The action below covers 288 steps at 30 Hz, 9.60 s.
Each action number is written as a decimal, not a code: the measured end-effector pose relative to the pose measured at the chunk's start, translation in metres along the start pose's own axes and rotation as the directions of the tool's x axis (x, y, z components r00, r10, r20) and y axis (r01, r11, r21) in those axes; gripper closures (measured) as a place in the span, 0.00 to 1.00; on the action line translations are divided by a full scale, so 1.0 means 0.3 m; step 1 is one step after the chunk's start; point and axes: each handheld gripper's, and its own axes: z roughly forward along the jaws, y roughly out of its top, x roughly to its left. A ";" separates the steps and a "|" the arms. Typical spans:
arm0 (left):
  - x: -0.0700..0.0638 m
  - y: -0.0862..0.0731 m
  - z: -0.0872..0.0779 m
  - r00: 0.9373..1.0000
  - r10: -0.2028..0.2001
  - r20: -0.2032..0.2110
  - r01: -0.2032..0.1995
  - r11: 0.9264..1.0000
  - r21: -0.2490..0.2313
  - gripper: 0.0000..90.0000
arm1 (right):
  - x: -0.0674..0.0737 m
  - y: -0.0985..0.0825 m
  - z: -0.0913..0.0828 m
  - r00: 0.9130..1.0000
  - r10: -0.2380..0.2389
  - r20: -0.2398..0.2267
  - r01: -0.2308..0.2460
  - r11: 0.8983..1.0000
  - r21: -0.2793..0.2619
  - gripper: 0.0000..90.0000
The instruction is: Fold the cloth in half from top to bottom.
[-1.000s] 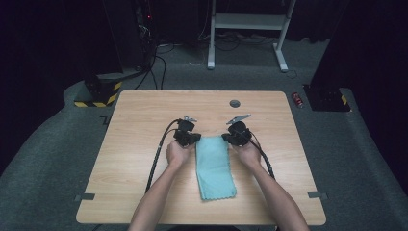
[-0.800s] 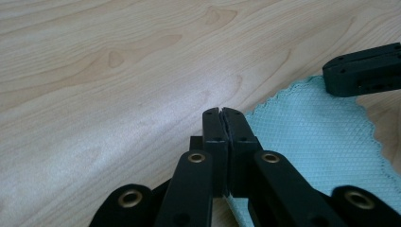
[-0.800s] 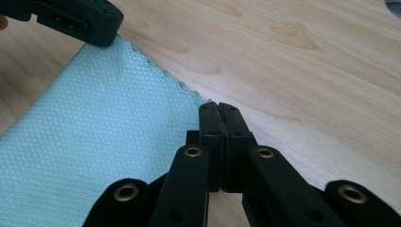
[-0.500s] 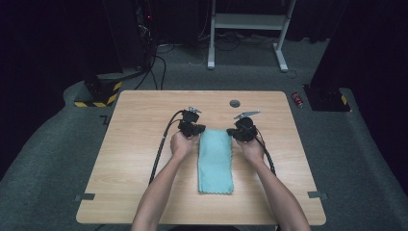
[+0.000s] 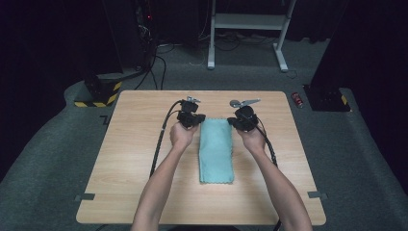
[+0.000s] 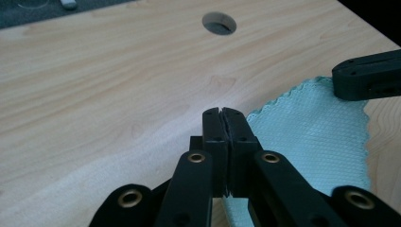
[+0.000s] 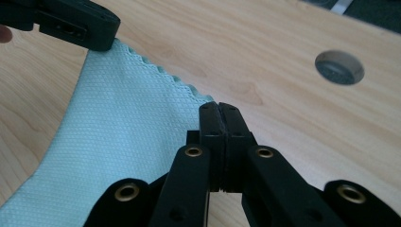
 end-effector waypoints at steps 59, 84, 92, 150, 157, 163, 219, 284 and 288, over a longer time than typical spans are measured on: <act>-0.131 -0.325 -0.082 0.975 0.149 0.167 -0.161 0.985 0.058 0.98 | 0.138 -0.273 -0.045 0.973 -0.106 -0.203 0.113 0.993 0.022 0.99; -0.202 -0.409 -0.152 0.957 0.187 0.222 -0.198 0.980 0.029 0.98 | 0.179 -0.370 -0.119 0.958 -0.126 -0.257 0.128 0.992 -0.011 0.99; -0.254 -0.439 -0.190 0.943 0.270 0.196 -0.279 0.960 0.023 0.98 | 0.218 -0.400 -0.159 0.949 -0.170 -0.266 0.171 0.985 -0.019 0.99; -0.265 -0.574 -0.198 0.966 0.230 0.120 -0.240 0.968 0.068 0.58 | 0.275 -0.514 -0.171 0.952 -0.217 -0.214 0.228 0.973 0.030 0.75; -0.276 -0.515 -0.170 0.963 0.240 0.120 -0.242 0.970 0.005 0.56 | 0.267 -0.465 -0.159 0.959 -0.184 -0.215 0.182 0.983 -0.027 0.80; -0.287 -0.513 -0.114 0.965 0.229 0.126 -0.236 0.971 0.039 0.55 | 0.257 -0.425 -0.111 0.960 -0.133 -0.245 0.129 0.991 -0.029 0.81; -0.165 -0.416 -0.009 0.981 0.189 -0.044 -0.189 0.982 0.020 0.56 | 0.153 -0.322 0.038 0.993 -0.094 -0.077 0.096 0.995 0.024 0.94; -0.036 -0.669 -0.360 0.995 0.081 -0.052 -0.083 0.996 -0.031 0.46 | 0.059 -0.522 -0.259 0.999 -0.038 0.038 0.040 0.998 -0.049 0.63; -0.008 -0.682 -0.372 0.997 0.032 -0.068 -0.035 0.998 -0.056 0.46 | 0.045 -0.544 -0.270 0.998 -0.022 0.055 0.025 0.998 -0.051 0.63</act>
